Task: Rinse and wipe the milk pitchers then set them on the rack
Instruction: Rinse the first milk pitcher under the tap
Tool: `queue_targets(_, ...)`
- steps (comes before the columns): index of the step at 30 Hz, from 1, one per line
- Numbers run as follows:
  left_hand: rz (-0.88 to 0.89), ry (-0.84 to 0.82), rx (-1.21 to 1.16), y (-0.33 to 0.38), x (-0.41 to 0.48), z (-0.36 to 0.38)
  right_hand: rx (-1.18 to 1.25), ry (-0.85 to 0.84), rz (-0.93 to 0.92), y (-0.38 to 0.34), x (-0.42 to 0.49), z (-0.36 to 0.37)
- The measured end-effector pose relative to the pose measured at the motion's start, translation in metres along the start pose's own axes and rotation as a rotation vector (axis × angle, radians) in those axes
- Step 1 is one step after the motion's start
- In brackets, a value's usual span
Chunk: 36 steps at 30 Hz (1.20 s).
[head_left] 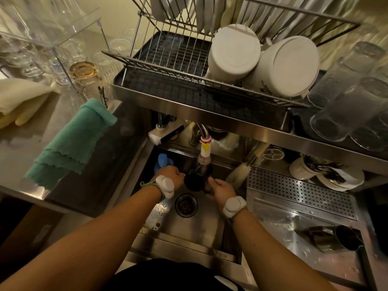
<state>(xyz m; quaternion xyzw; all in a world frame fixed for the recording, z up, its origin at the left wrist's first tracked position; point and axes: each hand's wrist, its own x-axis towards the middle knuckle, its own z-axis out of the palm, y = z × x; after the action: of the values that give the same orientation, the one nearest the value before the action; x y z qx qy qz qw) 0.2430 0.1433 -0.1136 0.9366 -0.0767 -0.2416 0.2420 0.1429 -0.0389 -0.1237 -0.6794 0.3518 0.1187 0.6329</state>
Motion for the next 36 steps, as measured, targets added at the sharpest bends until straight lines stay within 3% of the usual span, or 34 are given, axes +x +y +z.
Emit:
queue_targets(3, -0.013, -0.005, -0.003, 0.001, -0.003, 0.001, -0.242, 0.048, -0.035, -0.001, 0.0, 0.001)
queue_targets(8, -0.002, -0.009, 0.002, 0.004, -0.008, -0.001, -0.162, 0.074, -0.058, -0.003, -0.007, -0.002)
queue_targets(12, 0.005, 0.019, -0.009, 0.01, -0.01, 0.0, -0.379, 0.034, -0.075, -0.008, -0.006, -0.005)
queue_targets(16, 0.005, 0.013, -0.068, 0.01, -0.006, 0.001, -0.267, 0.032, -0.092, -0.008, -0.01, -0.006)
queue_targets(21, 0.008, -0.007, -0.089, 0.008, -0.005, 0.005, -0.341, -0.009, -0.107, -0.007, -0.01, 0.0)
queue_targets(24, 0.009, 0.001, -0.111, 0.007, -0.007, 0.005, -0.241, 0.061, -0.093, -0.01, -0.008, -0.001)
queue_targets(36, 0.034, -0.017, -0.11, 0.01, -0.004, 0.01, -0.349, 0.018, -0.111, -0.017, -0.006, -0.005)
